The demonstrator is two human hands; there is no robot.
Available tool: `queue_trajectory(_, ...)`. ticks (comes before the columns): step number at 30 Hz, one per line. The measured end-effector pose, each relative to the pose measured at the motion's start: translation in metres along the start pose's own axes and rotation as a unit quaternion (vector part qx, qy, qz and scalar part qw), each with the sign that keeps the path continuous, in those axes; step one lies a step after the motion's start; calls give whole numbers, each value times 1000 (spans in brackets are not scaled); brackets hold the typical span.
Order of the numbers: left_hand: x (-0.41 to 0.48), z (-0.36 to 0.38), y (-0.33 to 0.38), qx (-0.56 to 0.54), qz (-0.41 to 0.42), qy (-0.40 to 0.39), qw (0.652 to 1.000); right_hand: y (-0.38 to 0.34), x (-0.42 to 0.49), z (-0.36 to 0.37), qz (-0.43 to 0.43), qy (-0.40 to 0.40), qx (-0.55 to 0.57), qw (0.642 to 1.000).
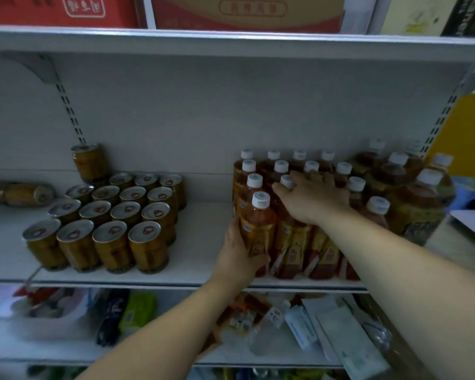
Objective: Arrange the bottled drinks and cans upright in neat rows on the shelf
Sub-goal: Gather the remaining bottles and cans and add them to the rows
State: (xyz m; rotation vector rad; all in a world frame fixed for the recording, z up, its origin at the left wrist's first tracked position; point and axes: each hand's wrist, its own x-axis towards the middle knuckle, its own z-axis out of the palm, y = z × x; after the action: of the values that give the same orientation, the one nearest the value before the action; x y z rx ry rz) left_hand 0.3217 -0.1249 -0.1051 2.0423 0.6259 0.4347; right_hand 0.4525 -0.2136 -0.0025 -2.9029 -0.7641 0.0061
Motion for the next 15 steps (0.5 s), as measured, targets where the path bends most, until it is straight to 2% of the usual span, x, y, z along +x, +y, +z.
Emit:
queue_trajectory(5,1,-15,8,35,-24,-52,998,1,-3,-4,-7,-8,6,1000)
queue_trajectory(8,2,-44,24,61,-25,-91,994,-2,0,-10,-11,-53,20,998)
queue_trajectory(12,4,-104,34,154,9,-47,987,-22,0,-25,-38,-23,-13,999)
queue_trajectory(15,-3,-157,27,205,-8,-48,977,-64,-6,-36,-99,5,9,995)
